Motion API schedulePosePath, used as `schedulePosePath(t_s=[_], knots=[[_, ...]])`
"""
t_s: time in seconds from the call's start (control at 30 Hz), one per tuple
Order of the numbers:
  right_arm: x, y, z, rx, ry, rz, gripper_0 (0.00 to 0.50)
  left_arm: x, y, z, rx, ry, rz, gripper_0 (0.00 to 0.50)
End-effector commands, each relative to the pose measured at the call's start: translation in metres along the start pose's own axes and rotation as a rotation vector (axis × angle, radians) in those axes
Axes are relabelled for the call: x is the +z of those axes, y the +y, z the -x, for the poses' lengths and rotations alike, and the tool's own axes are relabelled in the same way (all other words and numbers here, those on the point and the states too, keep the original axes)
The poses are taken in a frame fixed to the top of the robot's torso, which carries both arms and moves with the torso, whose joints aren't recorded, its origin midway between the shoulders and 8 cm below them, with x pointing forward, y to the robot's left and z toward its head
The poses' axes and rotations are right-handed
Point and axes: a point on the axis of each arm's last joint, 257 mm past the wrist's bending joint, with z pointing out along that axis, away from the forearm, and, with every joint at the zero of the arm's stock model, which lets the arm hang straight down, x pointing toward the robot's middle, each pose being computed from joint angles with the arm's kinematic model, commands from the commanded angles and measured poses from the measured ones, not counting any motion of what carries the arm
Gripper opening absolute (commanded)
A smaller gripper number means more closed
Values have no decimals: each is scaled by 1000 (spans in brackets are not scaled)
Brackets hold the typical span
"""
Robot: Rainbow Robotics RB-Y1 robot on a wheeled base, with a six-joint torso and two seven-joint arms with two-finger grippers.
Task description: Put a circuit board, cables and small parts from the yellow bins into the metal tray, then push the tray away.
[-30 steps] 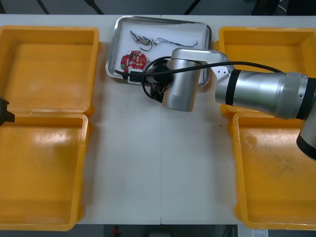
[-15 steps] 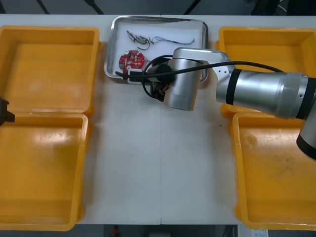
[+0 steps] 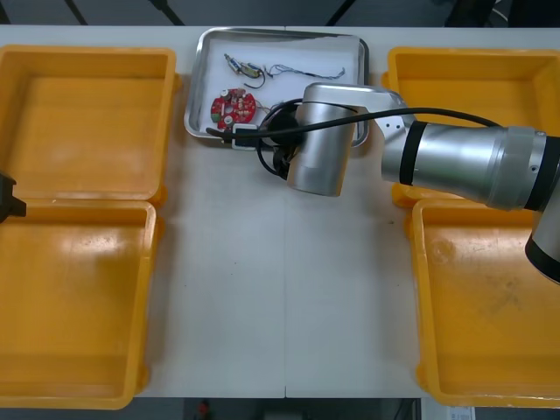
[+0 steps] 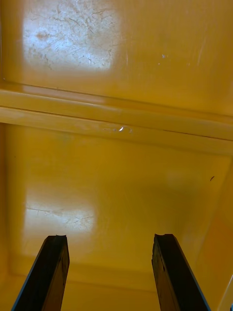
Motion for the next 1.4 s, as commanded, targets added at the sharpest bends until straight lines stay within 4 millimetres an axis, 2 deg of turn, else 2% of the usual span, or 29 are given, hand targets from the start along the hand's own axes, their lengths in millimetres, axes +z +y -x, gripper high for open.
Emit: schedulePosePath(t_s=[0.03, 0.33, 0.53, 0.77, 1.1, 1.27, 1.4], knots=[[-33, -36, 37, 10, -47, -37, 500, 0, 6, -4, 39, 14, 24, 500], [-78, -43, 32, 151, -14, 61, 500, 0, 6, -4, 39, 14, 24, 500], [-107, -40, 5, 331, 29, 145, 500, 0, 6, -4, 39, 14, 24, 500], [-137, -47, -48, 573, 101, 173, 500, 0, 6, -4, 39, 14, 24, 500], [-178, -56, -145, 950, 226, 161, 500, 0, 6, -4, 39, 14, 24, 500], [-191, -55, -186, 1089, 274, 143, 500, 0, 6, -4, 39, 14, 24, 500], [-201, -47, -219, 1200, 320, 140, 500, 0, 6, -4, 39, 14, 24, 500]])
